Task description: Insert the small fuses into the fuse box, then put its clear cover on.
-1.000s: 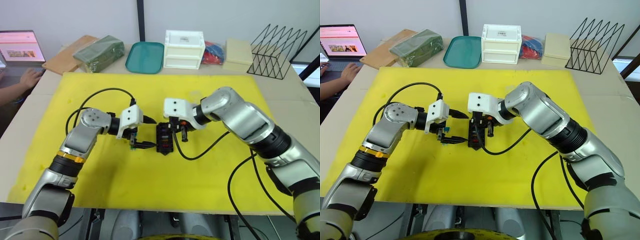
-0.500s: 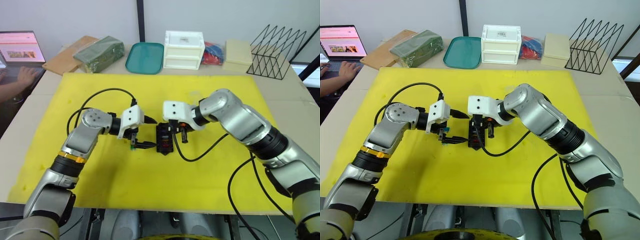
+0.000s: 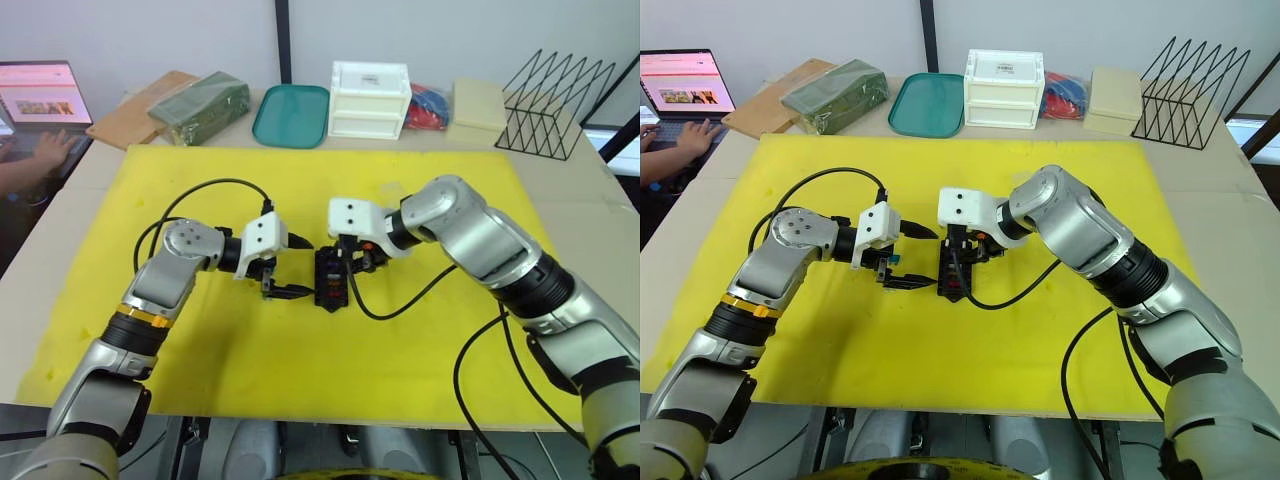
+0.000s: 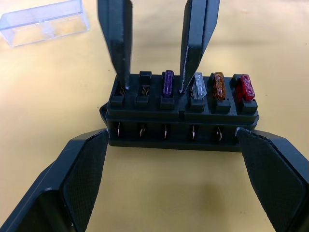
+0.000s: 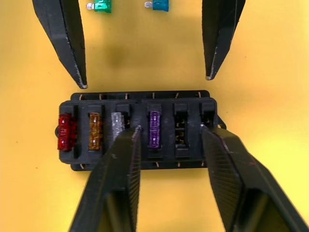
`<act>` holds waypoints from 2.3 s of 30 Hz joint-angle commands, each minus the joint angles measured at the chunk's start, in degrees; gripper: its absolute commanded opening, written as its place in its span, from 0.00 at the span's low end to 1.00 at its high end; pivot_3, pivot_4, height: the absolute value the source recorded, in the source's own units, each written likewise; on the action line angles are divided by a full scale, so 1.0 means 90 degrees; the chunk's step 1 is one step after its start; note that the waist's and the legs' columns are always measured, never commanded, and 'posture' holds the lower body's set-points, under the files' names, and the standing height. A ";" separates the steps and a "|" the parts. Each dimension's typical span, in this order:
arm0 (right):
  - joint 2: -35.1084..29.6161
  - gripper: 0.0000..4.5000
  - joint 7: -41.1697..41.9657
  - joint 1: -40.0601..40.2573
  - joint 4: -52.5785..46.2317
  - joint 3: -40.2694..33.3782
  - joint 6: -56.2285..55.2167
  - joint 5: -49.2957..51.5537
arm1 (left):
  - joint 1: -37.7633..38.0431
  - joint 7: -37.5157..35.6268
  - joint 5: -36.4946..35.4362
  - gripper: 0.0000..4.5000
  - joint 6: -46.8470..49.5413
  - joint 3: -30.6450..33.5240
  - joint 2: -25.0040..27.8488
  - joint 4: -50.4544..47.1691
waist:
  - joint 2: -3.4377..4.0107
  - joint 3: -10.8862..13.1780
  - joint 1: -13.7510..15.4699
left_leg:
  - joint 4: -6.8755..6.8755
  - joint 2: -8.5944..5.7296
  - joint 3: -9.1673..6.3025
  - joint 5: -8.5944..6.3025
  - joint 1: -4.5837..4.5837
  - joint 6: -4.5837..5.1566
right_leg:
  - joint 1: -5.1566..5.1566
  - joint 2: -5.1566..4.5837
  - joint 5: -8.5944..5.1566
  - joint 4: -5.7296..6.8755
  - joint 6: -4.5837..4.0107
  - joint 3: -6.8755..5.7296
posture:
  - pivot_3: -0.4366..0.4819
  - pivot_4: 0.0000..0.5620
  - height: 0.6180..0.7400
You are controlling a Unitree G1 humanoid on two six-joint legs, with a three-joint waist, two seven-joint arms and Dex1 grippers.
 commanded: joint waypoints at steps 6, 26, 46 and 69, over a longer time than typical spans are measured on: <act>-0.0023 0.43 0.0134 -0.0321 -0.0450 -0.0578 0.0267 0.0385 | -0.0066 0.0092 -0.0008 1.00 -0.0150 0.0108 0.0019 -0.0067 | 0.0000 0.0000 -0.0011 | 0.0000 0.0000 0.0000 0.0000 -0.0001 0.0000 | -0.0002 0.0000 0.0000 0.0002 0.0000 0.0001 | 0.48 0.27 1.00; 0.0066 0.01 -0.0143 0.0356 -0.0178 -0.0731 -0.0380 0.0542 | -0.0048 0.0121 -0.0068 1.00 -0.0115 0.0178 0.0085 -0.0106 | 0.0000 0.0000 -0.0016 | 0.0000 0.0000 0.0000 0.0000 -0.0001 0.0000 | -0.0003 0.0001 0.0000 0.0004 0.0000 0.0001 | 0.48 0.27 1.00; 0.0021 0.01 -0.0096 0.0810 -0.0229 -0.1107 -0.1063 0.0558 | -0.0066 -0.0013 -0.0425 1.00 0.0349 0.0379 0.0206 -0.0432 | -0.0001 0.0000 0.0000 | 0.0001 0.0000 -0.0002 0.0000 0.0005 0.0000 | 0.0007 0.0001 0.0000 0.0002 0.0000 0.0000 | 0.48 0.27 1.00; -0.2763 1.00 0.0324 0.3605 -0.0947 -0.4486 -0.1404 0.1866 | 0.2430 -0.0844 -0.1757 1.00 0.1958 0.3032 0.3535 -0.0962 | 0.0000 0.0006 -0.0010 | -0.0003 0.0003 0.0010 0.0000 0.0001 0.0001 | -0.0004 0.0003 -0.0003 -0.0008 0.0000 0.0004 | 0.48 0.27 1.00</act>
